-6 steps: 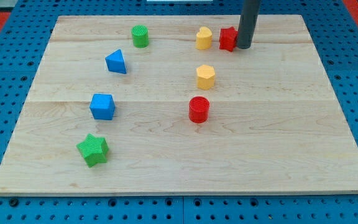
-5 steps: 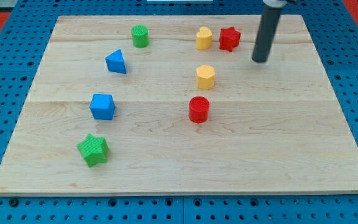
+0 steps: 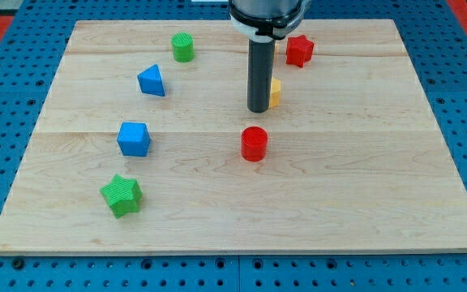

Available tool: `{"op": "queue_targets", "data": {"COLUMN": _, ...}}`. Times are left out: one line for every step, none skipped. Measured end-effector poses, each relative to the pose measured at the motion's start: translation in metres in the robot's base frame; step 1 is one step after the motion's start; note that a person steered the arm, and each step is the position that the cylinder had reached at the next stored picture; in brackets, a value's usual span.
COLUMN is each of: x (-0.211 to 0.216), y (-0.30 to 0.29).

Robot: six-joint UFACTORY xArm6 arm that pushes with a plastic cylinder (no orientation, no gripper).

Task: Drag the yellow hexagon diagonally bottom right to the red star

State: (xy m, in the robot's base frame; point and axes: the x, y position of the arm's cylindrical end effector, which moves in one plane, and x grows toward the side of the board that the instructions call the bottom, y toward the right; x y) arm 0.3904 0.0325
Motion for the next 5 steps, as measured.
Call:
{"op": "queue_targets", "data": {"x": -0.028, "y": -0.032}}
{"op": "queue_targets", "data": {"x": -0.035, "y": -0.004}}
{"op": "queue_targets", "data": {"x": -0.035, "y": 0.051}}
{"op": "queue_targets", "data": {"x": -0.034, "y": 0.072}}
{"op": "queue_targets", "data": {"x": -0.013, "y": 0.038}}
